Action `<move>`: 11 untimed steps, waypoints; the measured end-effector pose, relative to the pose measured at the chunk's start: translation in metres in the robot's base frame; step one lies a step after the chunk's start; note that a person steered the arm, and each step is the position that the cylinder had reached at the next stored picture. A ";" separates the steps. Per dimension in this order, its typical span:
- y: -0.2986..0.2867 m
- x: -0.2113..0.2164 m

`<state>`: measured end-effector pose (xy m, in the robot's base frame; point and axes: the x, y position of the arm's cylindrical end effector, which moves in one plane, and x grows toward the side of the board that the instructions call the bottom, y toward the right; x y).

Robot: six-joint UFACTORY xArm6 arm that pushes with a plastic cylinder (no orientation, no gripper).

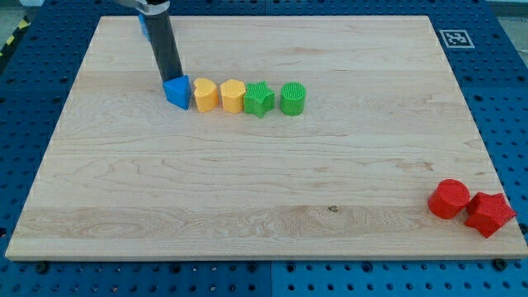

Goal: Place the cube at the left side of triangle

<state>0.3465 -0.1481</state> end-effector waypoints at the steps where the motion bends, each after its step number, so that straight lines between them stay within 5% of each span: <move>1: -0.019 -0.028; 5: -0.096 -0.067; 7: -0.145 -0.153; 9: -0.045 -0.136; 10: 0.017 -0.093; 11: 0.022 -0.090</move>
<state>0.2567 -0.1257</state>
